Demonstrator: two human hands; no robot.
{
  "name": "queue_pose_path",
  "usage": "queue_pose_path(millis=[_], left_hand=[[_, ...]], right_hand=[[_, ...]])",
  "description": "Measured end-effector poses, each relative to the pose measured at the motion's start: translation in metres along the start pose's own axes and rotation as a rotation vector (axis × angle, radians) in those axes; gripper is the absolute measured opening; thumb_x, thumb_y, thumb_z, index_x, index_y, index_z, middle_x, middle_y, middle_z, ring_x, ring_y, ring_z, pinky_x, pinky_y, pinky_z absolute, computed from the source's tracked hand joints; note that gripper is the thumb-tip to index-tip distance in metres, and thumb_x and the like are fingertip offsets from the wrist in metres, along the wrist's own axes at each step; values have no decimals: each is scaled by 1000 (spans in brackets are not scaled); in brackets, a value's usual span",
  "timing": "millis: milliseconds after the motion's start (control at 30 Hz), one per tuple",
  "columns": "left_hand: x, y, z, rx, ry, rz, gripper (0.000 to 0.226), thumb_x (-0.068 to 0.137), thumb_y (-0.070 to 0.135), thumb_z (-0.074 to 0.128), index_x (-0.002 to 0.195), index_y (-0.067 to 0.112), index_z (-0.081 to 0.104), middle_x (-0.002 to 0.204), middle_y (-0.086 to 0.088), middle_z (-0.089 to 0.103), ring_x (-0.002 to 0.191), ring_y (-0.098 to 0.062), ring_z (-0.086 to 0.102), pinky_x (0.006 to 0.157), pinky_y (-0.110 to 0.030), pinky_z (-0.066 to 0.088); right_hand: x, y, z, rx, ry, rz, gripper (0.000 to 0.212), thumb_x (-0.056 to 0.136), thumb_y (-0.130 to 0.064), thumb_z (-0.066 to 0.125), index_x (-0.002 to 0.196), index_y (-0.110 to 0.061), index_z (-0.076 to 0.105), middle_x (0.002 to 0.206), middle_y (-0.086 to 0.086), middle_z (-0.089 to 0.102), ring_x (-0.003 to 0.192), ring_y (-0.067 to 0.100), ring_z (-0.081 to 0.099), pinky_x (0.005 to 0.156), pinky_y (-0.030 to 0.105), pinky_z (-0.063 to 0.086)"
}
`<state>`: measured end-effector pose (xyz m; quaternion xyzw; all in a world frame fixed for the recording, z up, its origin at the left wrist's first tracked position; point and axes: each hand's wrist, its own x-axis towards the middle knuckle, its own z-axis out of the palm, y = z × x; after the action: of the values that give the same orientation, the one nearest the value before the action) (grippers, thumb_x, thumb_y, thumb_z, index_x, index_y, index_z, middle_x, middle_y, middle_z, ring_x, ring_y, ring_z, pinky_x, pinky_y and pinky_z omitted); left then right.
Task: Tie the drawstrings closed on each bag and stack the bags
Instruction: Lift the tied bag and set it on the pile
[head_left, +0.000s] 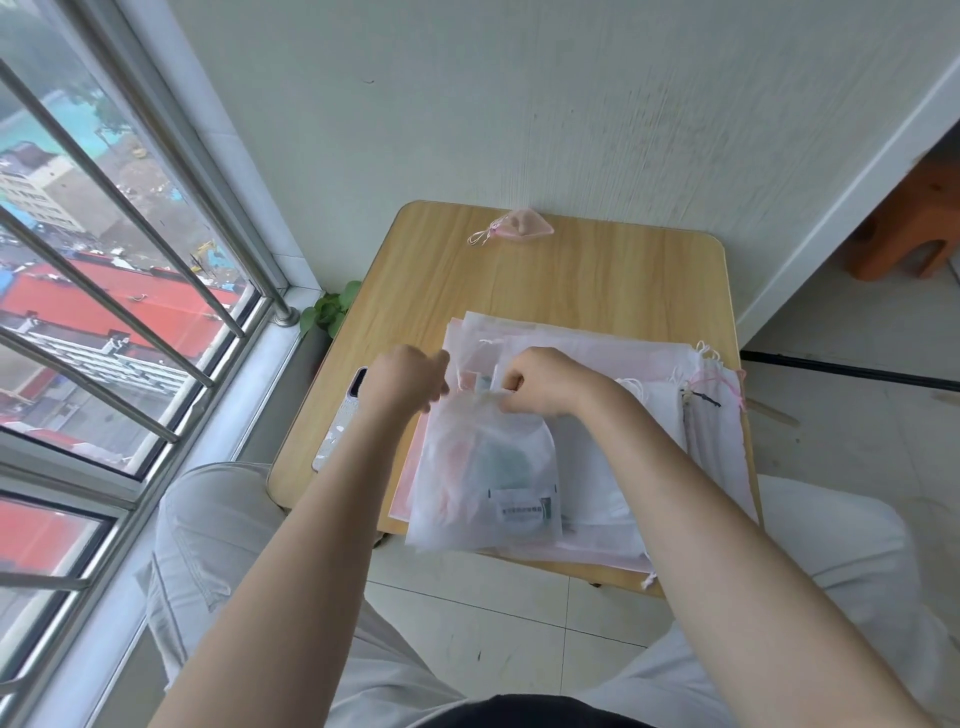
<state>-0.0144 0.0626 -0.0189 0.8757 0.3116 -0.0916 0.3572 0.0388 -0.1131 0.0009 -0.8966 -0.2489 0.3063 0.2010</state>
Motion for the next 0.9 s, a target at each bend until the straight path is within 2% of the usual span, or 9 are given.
queue_pose_path(millis=[100, 200, 300, 367, 433, 533, 600, 700, 900], left_hand=[[-7, -3, 7, 174, -149, -25, 59, 94, 55, 43, 63, 7, 57, 60, -4, 60, 56, -25, 55, 57, -29, 41], [-10, -4, 14, -146, -191, 19, 52, 89, 52, 60, 59, 11, 50, 59, -2, 41, 56, -21, 38, 55, -28, 27], [-16, -4, 16, -456, -160, 99, 24, 87, 30, 70, 81, 7, 76, 74, -4, 64, 67, -18, 54, 62, -27, 43], [-18, -1, 17, -708, -209, 139, 20, 92, 22, 67, 91, 4, 76, 85, -8, 71, 77, -19, 64, 76, -33, 54], [-18, -1, 15, -912, -304, 181, 21, 96, 20, 61, 96, 3, 73, 83, -11, 69, 76, -20, 66, 76, -33, 57], [-16, 3, 14, -671, -254, 221, 21, 97, 22, 60, 92, 9, 75, 66, -3, 60, 58, -12, 55, 59, -23, 47], [-15, 5, 15, -410, -186, 238, 21, 95, 24, 61, 87, 13, 77, 60, 1, 57, 53, -10, 49, 57, -22, 42], [-13, 5, 16, -282, -207, 216, 22, 93, 26, 63, 81, 15, 77, 54, 6, 54, 52, -13, 43, 55, -25, 36], [-21, 14, 18, -290, -457, 214, 32, 93, 24, 50, 83, 3, 72, 71, 14, 66, 69, -13, 45, 72, -25, 36]], right_hand=[[0, 2, 3, 58, 36, -10, 24, 85, -19, 63, 68, -5, 52, 68, 1, 42, 60, 16, 36, 55, 27, 28], [1, 4, 5, 93, 55, -4, 24, 84, -21, 64, 87, 3, 62, 76, 2, 49, 67, 17, 42, 59, 28, 34], [2, 3, 6, 83, 27, -2, 20, 86, -23, 67, 83, -4, 63, 74, -3, 53, 66, 17, 46, 59, 27, 37], [3, 3, 7, 59, 18, 4, 23, 88, -26, 69, 75, -10, 57, 74, -2, 51, 64, 16, 45, 57, 27, 35], [3, 3, 8, 52, 17, 10, 27, 88, -28, 69, 74, -13, 52, 74, 1, 47, 63, 16, 42, 56, 28, 33], [1, 6, 6, 67, -14, 33, 32, 85, -38, 72, 71, -16, 55, 71, -3, 52, 62, 14, 46, 56, 26, 35], [0, 8, 0, 75, -50, 37, 35, 81, -46, 74, 69, -18, 57, 69, -5, 52, 61, 13, 46, 57, 25, 36], [-2, 14, -13, 260, -18, 22, 36, 85, -46, 70, 64, -20, 56, 70, -6, 52, 67, 11, 49, 65, 25, 39], [8, 11, -21, 597, 184, -43, 22, 90, -33, 65, 74, -17, 68, 80, -9, 65, 80, 8, 55, 79, 25, 42]])
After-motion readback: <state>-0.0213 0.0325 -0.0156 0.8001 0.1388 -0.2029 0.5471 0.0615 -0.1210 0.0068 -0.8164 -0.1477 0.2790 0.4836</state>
